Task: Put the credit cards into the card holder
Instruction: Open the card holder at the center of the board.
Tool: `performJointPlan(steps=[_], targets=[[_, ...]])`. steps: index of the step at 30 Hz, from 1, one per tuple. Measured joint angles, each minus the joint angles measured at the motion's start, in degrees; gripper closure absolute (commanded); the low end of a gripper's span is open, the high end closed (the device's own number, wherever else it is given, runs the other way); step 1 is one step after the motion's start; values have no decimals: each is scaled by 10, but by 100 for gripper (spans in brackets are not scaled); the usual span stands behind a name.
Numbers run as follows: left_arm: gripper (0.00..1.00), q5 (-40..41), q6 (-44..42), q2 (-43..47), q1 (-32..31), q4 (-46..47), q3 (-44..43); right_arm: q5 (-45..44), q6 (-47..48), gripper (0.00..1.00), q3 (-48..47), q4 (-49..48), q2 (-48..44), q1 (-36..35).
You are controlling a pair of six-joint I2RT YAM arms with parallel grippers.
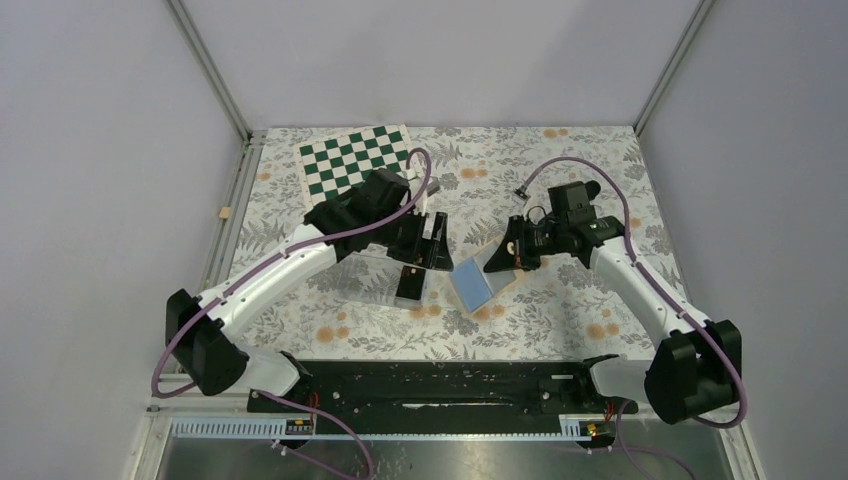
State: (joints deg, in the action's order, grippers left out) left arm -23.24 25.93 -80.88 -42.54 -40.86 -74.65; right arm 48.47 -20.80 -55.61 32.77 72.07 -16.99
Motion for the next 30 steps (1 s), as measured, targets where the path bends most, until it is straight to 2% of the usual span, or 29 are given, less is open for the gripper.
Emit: performJointPlan(steps=[5, 14, 22, 23, 25, 29, 30], targets=[[19, 40, -4, 21, 2, -8, -2, -34, -58, 100, 44, -75, 15, 5], [21, 41, 5, 24, 2, 3, 2, -122, -135, 100, 126, -180, 53, 10], [22, 38, 7, 24, 2, 17, 3, -170, -159, 100, 160, -203, 67, 15], [22, 38, 8, 24, 2, 20, 5, -174, -162, 99, 162, -205, 68, 16], [22, 37, 9, 24, 2, 20, 6, -180, -167, 90, 165, -205, 69, 18], [22, 35, 11, 24, 2, 21, 8, -192, -171, 86, 166, -198, 70, 19], [22, 35, 11, 24, 2, 21, 9, -194, -172, 80, 166, -196, 71, 19]])
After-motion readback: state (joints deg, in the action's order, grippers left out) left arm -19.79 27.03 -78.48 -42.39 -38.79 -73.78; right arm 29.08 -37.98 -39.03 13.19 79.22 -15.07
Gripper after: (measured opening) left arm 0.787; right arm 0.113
